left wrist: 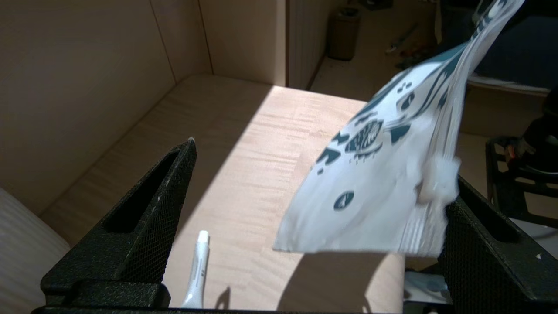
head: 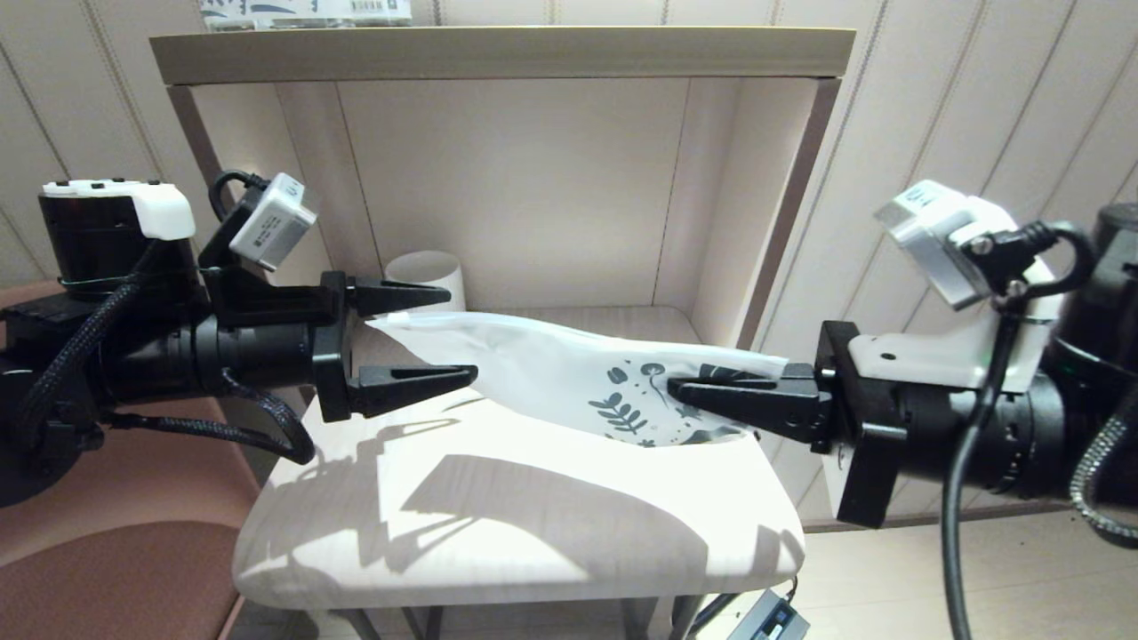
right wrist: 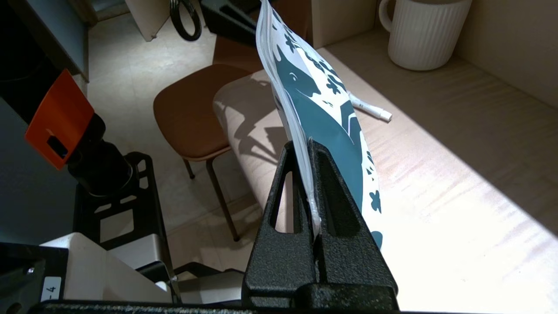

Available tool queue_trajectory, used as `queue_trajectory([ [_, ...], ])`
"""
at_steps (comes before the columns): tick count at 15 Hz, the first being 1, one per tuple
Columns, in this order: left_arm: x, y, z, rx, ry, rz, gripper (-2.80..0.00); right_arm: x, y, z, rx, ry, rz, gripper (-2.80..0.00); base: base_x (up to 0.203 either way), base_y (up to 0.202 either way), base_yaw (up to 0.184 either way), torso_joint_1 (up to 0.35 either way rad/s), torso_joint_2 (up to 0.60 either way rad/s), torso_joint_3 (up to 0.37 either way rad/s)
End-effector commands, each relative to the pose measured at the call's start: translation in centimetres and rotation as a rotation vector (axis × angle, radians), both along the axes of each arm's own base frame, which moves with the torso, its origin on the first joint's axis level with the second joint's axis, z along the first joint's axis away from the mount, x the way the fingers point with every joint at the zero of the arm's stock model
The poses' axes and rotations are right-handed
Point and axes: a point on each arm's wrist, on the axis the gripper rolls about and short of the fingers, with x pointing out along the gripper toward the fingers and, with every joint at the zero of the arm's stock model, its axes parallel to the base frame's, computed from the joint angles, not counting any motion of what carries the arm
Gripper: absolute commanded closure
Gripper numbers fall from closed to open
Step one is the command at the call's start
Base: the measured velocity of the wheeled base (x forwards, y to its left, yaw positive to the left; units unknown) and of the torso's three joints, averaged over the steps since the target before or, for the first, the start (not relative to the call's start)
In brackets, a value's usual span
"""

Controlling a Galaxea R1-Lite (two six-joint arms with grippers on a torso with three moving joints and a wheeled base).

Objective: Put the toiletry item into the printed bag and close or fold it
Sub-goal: Pick up the toothpaste

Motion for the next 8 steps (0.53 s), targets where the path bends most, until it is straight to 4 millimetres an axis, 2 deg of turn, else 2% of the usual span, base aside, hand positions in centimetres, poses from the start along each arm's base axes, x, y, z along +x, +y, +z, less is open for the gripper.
queue_trajectory([
  [1,0.2,-0.1,0.1,-0.010,-0.018,-0.008,-2.80,0.2,0.2,-0.5,-0.009,0.017,0.007,0.00,0.000,0.000,0.000,0.000,0.00,0.000],
  [8,0.0,-0.6,-0.5,-0.017,0.016,-0.067,-2.80,1.8,1.3,-0.1,0.005,0.033,0.008,0.00,0.000,0.000,0.000,0.000,0.00,0.000],
])
